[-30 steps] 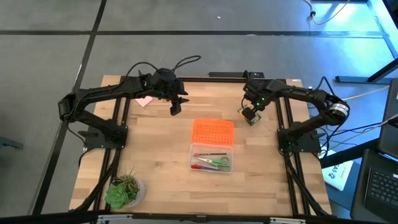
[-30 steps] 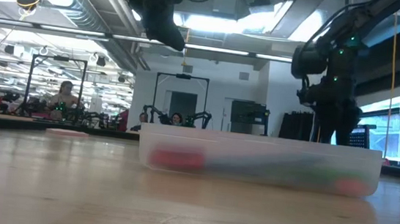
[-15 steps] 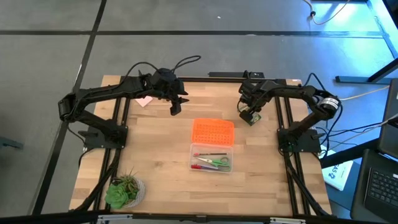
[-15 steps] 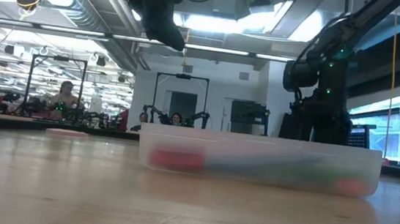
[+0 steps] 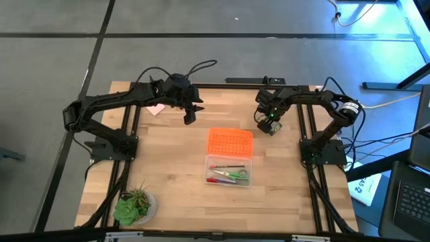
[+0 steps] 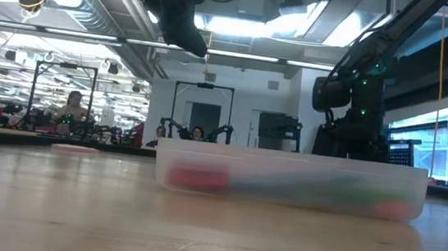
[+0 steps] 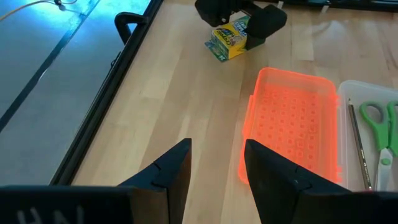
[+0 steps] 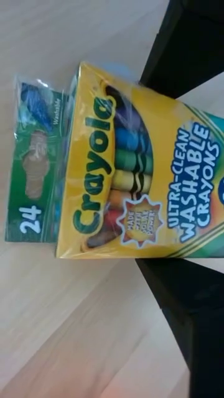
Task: Pack school essentials
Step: Put the crayon box into the orange supply box
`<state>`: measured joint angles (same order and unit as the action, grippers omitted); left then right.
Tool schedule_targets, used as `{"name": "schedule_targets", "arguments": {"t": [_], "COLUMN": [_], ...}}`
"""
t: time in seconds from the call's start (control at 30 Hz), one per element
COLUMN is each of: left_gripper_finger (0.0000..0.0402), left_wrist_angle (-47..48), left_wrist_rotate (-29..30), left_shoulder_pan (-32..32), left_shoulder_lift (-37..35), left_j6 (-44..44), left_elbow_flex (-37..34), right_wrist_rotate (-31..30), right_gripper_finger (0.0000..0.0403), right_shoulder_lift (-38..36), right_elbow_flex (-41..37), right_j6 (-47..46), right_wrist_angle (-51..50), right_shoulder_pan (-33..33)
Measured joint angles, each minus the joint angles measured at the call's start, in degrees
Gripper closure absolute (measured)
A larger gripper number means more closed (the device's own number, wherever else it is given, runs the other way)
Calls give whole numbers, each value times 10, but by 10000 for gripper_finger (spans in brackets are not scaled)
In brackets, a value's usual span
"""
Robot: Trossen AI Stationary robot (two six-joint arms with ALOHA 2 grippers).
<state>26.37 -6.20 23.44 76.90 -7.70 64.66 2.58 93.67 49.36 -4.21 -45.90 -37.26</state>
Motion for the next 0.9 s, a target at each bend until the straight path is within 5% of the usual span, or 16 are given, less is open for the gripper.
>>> {"name": "schedule_targets", "arguments": {"t": [0.9], "left_gripper_finger": [260], "left_wrist_angle": [0], "left_wrist_rotate": [0], "left_shoulder_pan": [0], "left_shoulder_lift": [0], "left_j6": [0], "left_elbow_flex": [0], "right_wrist_rotate": [-14], "right_gripper_finger": [23], "right_shoulder_lift": [1], "right_elbow_flex": [-33], "right_j6": [18], "right_wrist_angle": [40], "right_shoulder_pan": [1]}}
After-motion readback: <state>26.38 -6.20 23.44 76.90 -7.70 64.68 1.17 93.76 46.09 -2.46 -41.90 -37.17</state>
